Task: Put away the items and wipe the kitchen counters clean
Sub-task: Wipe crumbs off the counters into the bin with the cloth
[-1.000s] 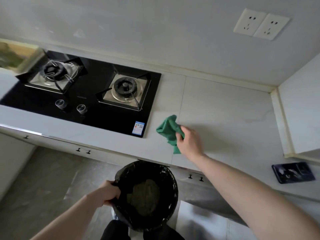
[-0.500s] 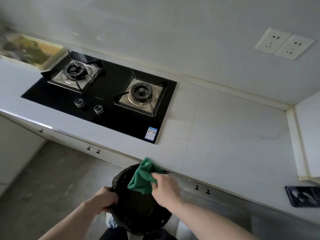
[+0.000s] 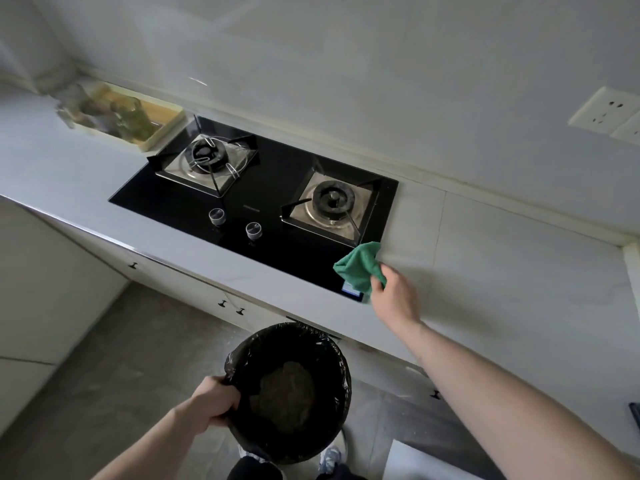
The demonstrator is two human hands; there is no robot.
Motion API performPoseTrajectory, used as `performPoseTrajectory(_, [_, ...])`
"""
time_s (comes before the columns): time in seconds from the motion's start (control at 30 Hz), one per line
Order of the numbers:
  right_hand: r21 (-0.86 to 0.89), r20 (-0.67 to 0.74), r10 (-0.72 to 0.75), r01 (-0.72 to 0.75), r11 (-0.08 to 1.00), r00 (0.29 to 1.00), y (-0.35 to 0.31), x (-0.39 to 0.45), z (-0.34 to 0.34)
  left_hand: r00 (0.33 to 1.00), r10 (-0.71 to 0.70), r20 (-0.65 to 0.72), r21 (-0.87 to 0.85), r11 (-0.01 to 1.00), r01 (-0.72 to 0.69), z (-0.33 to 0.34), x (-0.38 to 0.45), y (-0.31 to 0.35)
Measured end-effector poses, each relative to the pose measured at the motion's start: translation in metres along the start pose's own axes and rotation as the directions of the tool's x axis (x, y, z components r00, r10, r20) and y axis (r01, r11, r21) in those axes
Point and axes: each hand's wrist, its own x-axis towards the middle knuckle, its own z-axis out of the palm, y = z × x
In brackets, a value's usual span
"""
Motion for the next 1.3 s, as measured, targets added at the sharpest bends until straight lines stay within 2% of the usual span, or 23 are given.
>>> performPoseTrajectory(0.1, [-0.036,0.054,0.028,-0.026,0.999,0.998,-0.013,0.027,0.027,1.000,0.020,-0.022,-0.006,1.000,-0.020,-0.025,0.005,0.000])
performPoseTrajectory(0.23, [-0.203,0.255,0.078,-0.026,0.979,0.964,-0.027,0.028,0.079,0.998,0.032,-0.045,-0.020,0.999,-0.033,-0.052,0.016,0.000])
performPoseTrajectory(0.33, [-0.254,0.223,0.041,0.018,0.967,0.974,-0.043,-0.005,0.106,0.998,0.040,-0.047,-0.021,0.999,-0.041,-0.066,0.029,0.001])
performPoseTrajectory(0.4, [-0.230,0.247,-0.026,0.085,0.969,0.969,-0.057,-0.036,0.113,0.998,0.034,-0.051,-0.039,0.999,-0.036,-0.073,0.038,-0.001])
performPoseTrajectory(0.5, [-0.153,0.368,-0.113,0.180,0.972,0.923,-0.077,-0.091,0.122,0.999,0.029,-0.033,-0.048,0.998,-0.030,-0.079,0.047,-0.005])
performPoseTrajectory(0.67, [0.020,0.514,-0.160,0.175,0.984,0.843,-0.086,-0.129,0.112,0.998,0.050,-0.050,-0.039,0.998,-0.052,-0.080,0.041,0.000])
performPoseTrajectory(0.93, [0.213,0.228,-0.077,0.027,0.977,0.971,-0.023,-0.078,0.025,0.992,0.056,-0.115,-0.072,0.995,-0.065,-0.047,0.017,-0.015])
performPoseTrajectory(1.03, [0.147,0.080,-0.037,0.025,0.989,0.996,0.014,-0.049,-0.021,0.992,0.037,-0.123,-0.106,0.993,-0.050,-0.027,0.010,-0.023])
performPoseTrajectory(1.17, [0.028,-0.084,-0.008,0.011,1.000,0.996,0.060,-0.014,-0.059,0.992,0.017,-0.128,-0.132,0.991,-0.034,-0.006,0.005,-0.035])
performPoseTrajectory(1.23, [-0.047,-0.093,0.027,-0.031,0.998,0.995,0.087,0.003,-0.069,0.991,0.013,-0.136,-0.138,0.990,-0.032,0.006,0.001,-0.040])
performPoseTrajectory(1.3, [-0.109,-0.019,0.126,-0.127,0.986,0.992,0.110,0.014,-0.070,0.989,0.007,-0.147,-0.148,0.989,-0.029,0.014,-0.003,-0.044])
